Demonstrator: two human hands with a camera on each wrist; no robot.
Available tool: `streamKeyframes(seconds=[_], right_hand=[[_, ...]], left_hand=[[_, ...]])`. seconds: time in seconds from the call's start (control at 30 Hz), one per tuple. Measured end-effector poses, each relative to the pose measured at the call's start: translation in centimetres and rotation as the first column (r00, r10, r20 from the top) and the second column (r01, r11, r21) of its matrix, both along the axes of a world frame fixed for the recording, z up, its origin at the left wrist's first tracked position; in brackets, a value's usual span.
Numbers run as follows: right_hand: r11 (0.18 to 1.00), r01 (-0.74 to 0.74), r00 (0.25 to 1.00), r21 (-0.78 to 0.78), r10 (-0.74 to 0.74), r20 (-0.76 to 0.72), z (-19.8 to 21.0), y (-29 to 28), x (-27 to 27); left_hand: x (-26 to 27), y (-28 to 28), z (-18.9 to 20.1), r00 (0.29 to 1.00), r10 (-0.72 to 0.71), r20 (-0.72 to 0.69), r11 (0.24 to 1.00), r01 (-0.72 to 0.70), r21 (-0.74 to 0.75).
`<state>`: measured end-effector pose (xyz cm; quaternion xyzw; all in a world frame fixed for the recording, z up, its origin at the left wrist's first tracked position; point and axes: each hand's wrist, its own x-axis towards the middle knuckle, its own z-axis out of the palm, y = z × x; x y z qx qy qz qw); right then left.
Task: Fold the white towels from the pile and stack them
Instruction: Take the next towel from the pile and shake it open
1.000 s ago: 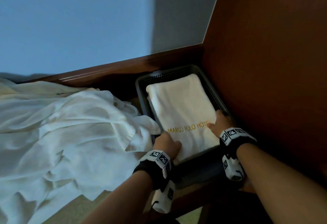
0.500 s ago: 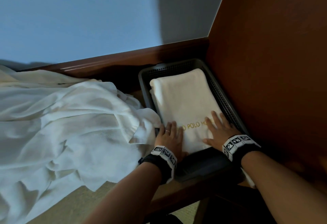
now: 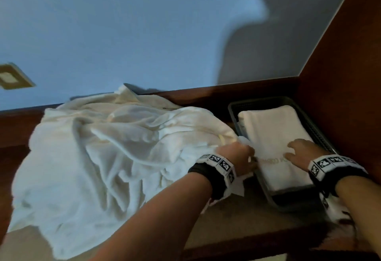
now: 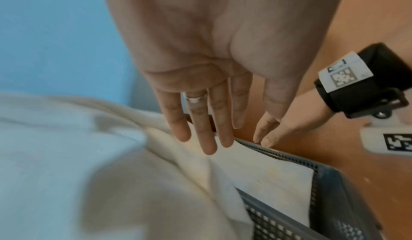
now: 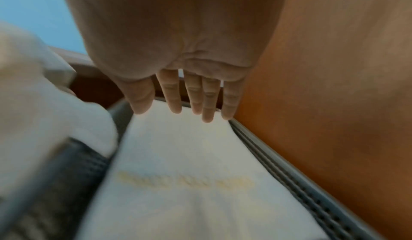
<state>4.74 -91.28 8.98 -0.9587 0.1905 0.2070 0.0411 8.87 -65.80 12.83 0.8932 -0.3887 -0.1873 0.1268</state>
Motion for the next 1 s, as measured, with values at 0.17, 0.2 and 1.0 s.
streamKeyframes(seconds=[0.17,0.2,1.0], right_hand=[[0.982,-0.156,0.935,0.103,0.113,0.335,5.7,14.8,1.9],[0.972,-0.203,0.91,0.12,0.142,0.391,6.4,18.0,2.3],[0.71,-0.704,0.657,-0.013,0.659,0.367,16.7,44.6,14.6]], left_hand=[[1.9,13.4,4.7,0.989,0.125,0.085,0.989,-0.117,-0.085],[2.2,16.6,5.4,0.98,0.161,0.114,0.984,-0.152,-0.089],[9.8,44.3,13.5,0.725,0.551,0.413,0.833,-0.5,-0.235]])
